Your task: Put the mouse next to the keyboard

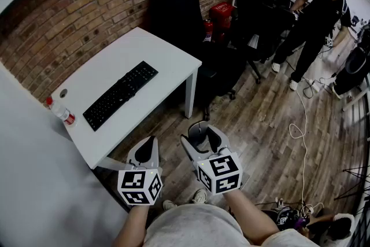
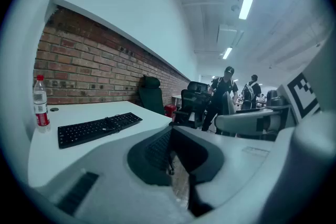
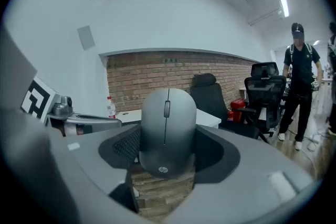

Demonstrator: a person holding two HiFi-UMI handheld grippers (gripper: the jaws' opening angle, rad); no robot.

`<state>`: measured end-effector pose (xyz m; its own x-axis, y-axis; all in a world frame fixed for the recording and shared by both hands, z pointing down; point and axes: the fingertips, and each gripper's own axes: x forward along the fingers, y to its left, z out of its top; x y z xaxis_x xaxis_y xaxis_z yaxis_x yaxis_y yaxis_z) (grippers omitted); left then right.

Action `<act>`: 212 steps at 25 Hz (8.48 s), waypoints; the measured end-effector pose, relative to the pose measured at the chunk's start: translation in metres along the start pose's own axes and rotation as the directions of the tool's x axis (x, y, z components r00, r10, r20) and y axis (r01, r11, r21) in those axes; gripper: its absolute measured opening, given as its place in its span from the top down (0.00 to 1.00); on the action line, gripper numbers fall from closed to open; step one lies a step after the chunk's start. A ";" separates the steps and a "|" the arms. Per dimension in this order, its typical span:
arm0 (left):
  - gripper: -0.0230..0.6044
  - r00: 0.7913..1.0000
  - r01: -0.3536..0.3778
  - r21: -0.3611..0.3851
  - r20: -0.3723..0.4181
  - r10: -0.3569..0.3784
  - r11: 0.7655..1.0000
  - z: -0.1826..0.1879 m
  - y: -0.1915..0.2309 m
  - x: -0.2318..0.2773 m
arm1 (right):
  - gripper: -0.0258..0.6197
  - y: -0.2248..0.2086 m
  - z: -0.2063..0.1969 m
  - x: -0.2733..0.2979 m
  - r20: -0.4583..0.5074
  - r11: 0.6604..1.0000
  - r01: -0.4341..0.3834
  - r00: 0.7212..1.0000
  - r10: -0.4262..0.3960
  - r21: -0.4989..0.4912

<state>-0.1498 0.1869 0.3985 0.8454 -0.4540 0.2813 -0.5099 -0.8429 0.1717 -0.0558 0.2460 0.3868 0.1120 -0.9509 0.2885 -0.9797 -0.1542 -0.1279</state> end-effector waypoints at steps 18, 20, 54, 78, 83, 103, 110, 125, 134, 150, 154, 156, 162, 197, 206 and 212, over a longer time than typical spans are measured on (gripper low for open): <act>0.98 0.999 -0.033 -0.007 -0.008 0.033 0.999 -0.005 -0.031 0.029 | 0.48 -0.038 -0.004 -0.004 -0.008 0.998 -0.063 0.998 0.063 0.008; 0.98 0.999 -0.035 -0.011 -0.007 0.035 0.999 -0.006 -0.038 0.034 | 0.48 -0.044 -0.006 -0.004 -0.011 0.997 -0.073 0.997 0.074 0.005; 0.98 0.999 -0.028 -0.049 -0.031 0.026 0.998 0.047 0.080 0.210 | 0.48 -0.106 0.037 0.196 -0.082 0.996 -0.092 0.992 0.093 0.023; 0.98 1.000 0.000 -0.080 -0.018 -0.001 0.997 0.081 0.184 0.274 | 0.48 -0.099 0.064 0.317 -0.120 0.998 -0.068 0.990 0.069 0.010; 0.98 1.000 -0.019 -0.090 -0.020 0.018 0.996 0.080 0.191 0.284 | 0.48 -0.106 0.062 0.330 -0.132 0.997 -0.080 0.988 0.079 0.005; 0.98 0.961 -0.278 -0.184 -0.063 0.271 0.943 0.071 0.236 0.356 | 0.48 -0.159 0.055 0.446 -0.290 0.945 -0.323 0.910 0.298 -0.042; 0.98 0.937 -0.349 -0.213 -0.082 0.340 0.912 0.063 0.259 0.357 | 0.48 -0.150 0.038 0.478 -0.365 0.920 -0.388 0.865 0.344 -0.052; 0.98 0.920 -0.392 -0.250 -0.099 0.379 0.886 0.058 0.291 0.367 | 0.48 -0.151 -0.001 0.521 -0.540 0.904 -0.419 0.781 0.313 -0.083; 0.98 0.918 -0.395 -0.279 -0.103 0.382 0.875 0.051 0.299 0.372 | 0.48 -0.153 -0.017 0.530 -0.628 0.903 -0.419 0.728 0.275 -0.091; 0.98 0.909 -0.416 -0.296 -0.102 0.404 0.860 0.051 0.312 0.369 | 0.48 -0.155 -0.032 0.540 -0.691 0.906 -0.410 0.685 0.231 -0.103; 0.98 0.906 -0.421 -0.297 -0.105 0.409 0.857 0.050 0.312 0.368 | 0.48 -0.156 -0.033 0.541 -0.687 0.908 -0.407 0.688 0.231 -0.103; 0.98 0.906 -0.423 -0.298 -0.107 0.411 0.856 0.049 0.313 0.367 | 0.48 -0.155 -0.034 0.542 -0.685 0.908 -0.408 0.689 0.236 -0.097; 0.98 0.904 -0.427 -0.297 -0.109 0.414 0.854 0.049 0.311 0.366 | 0.48 -0.155 -0.035 0.543 -0.681 0.907 -0.410 0.691 0.243 -0.092; 0.98 0.904 -0.428 -0.274 -0.099 0.417 0.862 0.055 0.305 0.347 | 0.46 -0.155 -0.022 0.543 -0.587 0.915 -0.364 0.785 0.200 -0.175; 0.98 0.890 -0.451 -0.259 -0.065 0.451 0.854 0.064 0.307 0.319 | 0.62 -0.121 0.020 0.526 -0.492 0.896 -0.417 0.818 0.298 -0.151; 0.98 0.865 -0.495 -0.252 -0.053 0.498 0.832 0.069 0.314 0.287 | 0.69 -0.087 0.049 0.508 -0.418 0.870 -0.466 0.831 0.368 -0.160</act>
<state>-0.0565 -0.2276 0.4679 0.4690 -0.7978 0.3790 -0.8823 -0.4037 0.2420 0.0944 -0.2373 0.4981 -0.3367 -0.7346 0.5890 -0.9314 0.3518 -0.0937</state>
